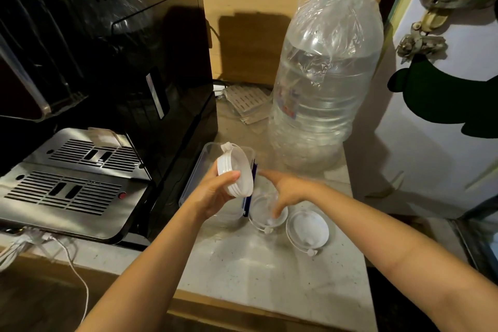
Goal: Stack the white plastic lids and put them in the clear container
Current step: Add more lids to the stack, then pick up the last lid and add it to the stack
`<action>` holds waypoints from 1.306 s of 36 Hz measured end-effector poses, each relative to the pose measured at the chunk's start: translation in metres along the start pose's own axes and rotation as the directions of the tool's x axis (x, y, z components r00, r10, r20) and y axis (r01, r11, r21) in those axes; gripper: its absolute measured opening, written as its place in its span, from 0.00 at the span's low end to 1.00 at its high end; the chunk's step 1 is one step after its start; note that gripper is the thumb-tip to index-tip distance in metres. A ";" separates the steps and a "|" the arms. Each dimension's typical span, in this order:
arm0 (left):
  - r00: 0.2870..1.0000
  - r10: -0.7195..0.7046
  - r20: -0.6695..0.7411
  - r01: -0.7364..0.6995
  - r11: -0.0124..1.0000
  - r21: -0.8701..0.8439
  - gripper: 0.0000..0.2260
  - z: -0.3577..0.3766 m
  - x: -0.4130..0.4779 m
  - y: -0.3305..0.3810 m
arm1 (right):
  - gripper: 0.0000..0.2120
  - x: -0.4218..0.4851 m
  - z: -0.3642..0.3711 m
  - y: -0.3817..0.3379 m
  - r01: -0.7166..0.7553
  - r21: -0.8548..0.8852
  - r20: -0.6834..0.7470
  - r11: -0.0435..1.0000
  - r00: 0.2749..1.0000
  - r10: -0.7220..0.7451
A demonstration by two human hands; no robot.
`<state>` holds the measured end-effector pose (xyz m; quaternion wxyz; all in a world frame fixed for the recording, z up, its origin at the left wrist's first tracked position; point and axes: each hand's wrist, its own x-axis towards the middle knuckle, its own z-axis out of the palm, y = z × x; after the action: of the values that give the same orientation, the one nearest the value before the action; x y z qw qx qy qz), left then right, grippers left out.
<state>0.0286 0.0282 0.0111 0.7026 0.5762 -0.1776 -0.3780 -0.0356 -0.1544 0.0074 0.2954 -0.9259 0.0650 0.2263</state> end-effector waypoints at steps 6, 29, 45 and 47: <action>1.000 -0.003 -0.006 0.003 0.999 0.044 0.33 -0.010 -0.011 0.000 | 0.54 0.022 0.022 0.009 -0.014 -0.394 0.179 0.919 0.980 0.091; 0.998 -0.041 -0.047 0.042 0.999 0.024 0.29 -0.020 -0.014 -0.006 | 0.51 0.006 -0.018 0.019 0.002 -0.276 -0.034 0.961 0.999 -0.012; 0.991 0.088 0.104 -0.073 0.988 -0.138 0.54 0.041 0.025 0.018 | 0.40 -0.043 -0.080 -0.030 -0.001 0.436 -0.237 0.900 0.965 0.116; 0.984 0.104 0.143 -0.082 0.985 -0.153 0.54 0.047 0.027 0.022 | 0.39 -0.045 -0.081 -0.034 -0.001 0.472 -0.246 0.882 0.960 0.133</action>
<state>0.0209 -0.0227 0.0394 0.7445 0.4837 -0.2285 -0.3993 -0.0356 -0.1741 0.1042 0.4898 -0.8467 0.1894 0.0854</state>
